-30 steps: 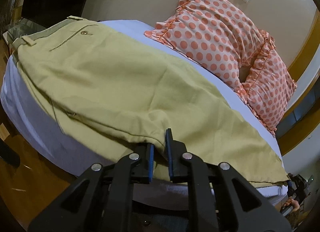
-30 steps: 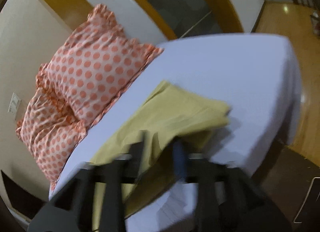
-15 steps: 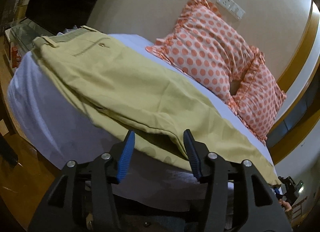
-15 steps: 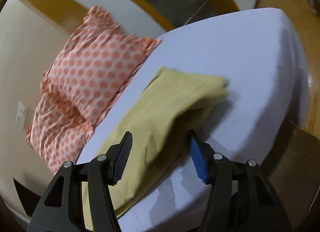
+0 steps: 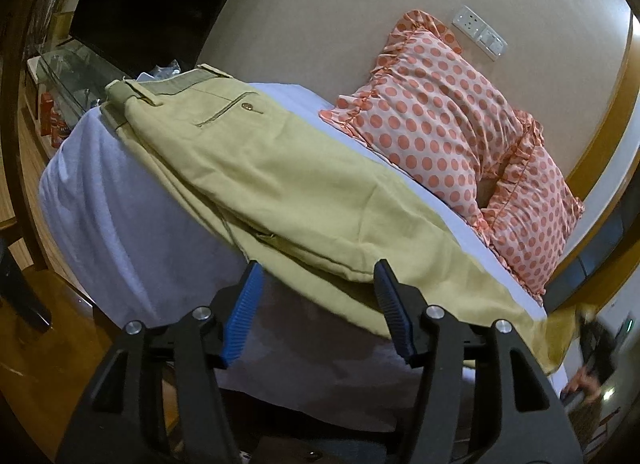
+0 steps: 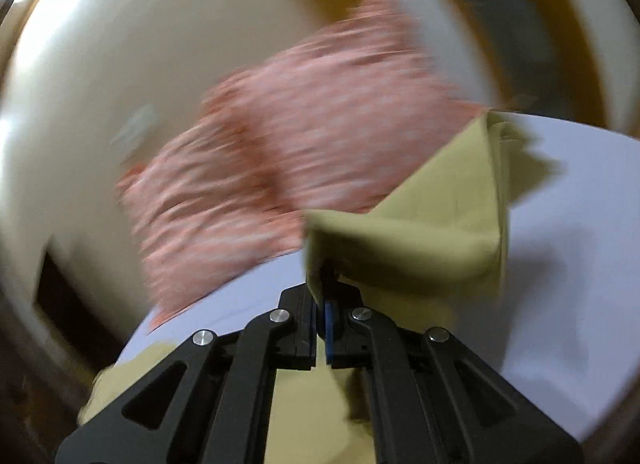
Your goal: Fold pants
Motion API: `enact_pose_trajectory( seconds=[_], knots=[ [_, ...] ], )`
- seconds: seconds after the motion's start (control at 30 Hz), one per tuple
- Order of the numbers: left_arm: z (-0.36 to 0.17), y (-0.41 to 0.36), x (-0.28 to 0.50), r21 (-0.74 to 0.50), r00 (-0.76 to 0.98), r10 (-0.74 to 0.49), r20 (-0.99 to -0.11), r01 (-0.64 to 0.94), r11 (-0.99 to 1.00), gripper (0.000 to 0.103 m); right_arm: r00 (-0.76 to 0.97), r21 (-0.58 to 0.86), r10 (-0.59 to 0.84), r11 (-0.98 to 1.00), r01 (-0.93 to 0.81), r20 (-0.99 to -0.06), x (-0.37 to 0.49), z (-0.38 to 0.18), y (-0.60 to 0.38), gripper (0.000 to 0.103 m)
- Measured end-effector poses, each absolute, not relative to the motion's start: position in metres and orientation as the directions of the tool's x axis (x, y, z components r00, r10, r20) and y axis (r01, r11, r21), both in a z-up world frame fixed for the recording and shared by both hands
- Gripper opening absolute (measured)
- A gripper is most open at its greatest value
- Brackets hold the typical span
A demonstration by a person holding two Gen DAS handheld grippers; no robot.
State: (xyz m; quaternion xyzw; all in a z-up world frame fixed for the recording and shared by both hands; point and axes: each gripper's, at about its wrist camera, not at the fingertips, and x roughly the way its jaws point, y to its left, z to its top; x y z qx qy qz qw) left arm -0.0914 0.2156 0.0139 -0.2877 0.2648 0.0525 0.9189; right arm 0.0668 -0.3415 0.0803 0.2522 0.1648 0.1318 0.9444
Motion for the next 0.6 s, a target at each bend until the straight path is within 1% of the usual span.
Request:
enact_pose_trajectory(
  seconds=[0.07, 0.1, 0.13, 0.2, 0.23, 0.27, 0.33, 0.4, 0.43, 0.53, 0.6],
  knots=[
    [0.013, 0.213, -0.095, -0.486, 0.855, -0.057, -0.516, -0.238, 0.841, 0.060, 0.851, 0.477, 0.467, 0.820, -0.316, -0.241, 0.069, 0.089, -0.288, 0.003],
    [0.013, 0.209, -0.096, -0.471, 0.855, -0.057, -0.516, -0.227, 0.852, 0.061, 0.791, 0.427, 0.551, 0.803, -0.415, -0.267, 0.069, 0.090, -0.245, 0.002],
    [0.013, 0.208, -0.097, -0.460, 0.855, -0.057, -0.516, -0.221, 0.860, 0.062, 0.749, 0.388, 0.591, 0.792, -0.471, -0.299, 0.068, 0.088, -0.218, 0.002],
    [0.012, 0.203, -0.098, -0.426, 0.849, -0.055, -0.525, -0.207, 0.881, 0.064, 0.616, 0.276, 0.649, 0.755, -0.595, -0.447, 0.064, 0.071, -0.147, 0.003],
    [0.011, 0.200, -0.098, -0.412, 0.846, -0.061, -0.529, -0.193, 0.890, 0.065, 0.551, 0.244, 0.653, 0.732, -0.636, -0.520, 0.060, 0.059, -0.120, 0.003],
    [0.010, 0.199, -0.097, -0.407, 0.844, -0.064, -0.533, -0.189, 0.894, 0.065, 0.514, 0.223, 0.641, 0.723, -0.654, -0.570, 0.057, 0.049, -0.105, 0.004],
    [0.008, 0.197, -0.098, -0.401, 0.840, -0.078, -0.536, -0.172, 0.900, 0.066, 0.486, 0.192, 0.618, 0.718, -0.669, -0.618, 0.048, 0.038, -0.091, 0.019],
    [0.006, 0.195, -0.096, -0.397, 0.839, -0.091, -0.537, -0.156, 0.905, 0.069, 0.488, 0.182, 0.612, 0.719, -0.671, -0.622, 0.041, 0.037, -0.093, 0.068],
    [0.005, 0.194, -0.094, -0.390, 0.835, -0.094, -0.542, -0.151, 0.908, 0.070, 0.493, 0.181, 0.617, 0.718, -0.672, -0.613, 0.036, 0.039, -0.098, 0.080],
    [0.002, 0.193, -0.088, -0.399, 0.831, -0.110, -0.545, -0.141, 0.906, 0.071, 0.535, 0.156, 0.608, 0.733, -0.662, -0.587, 0.033, 0.050, -0.115, 0.081],
    [0.000, 0.192, -0.085, -0.411, 0.831, -0.120, -0.543, -0.139, 0.901, 0.071, 0.545, 0.202, 0.617, 0.746, -0.634, -0.568, 0.040, 0.054, -0.132, 0.082]
  ],
)
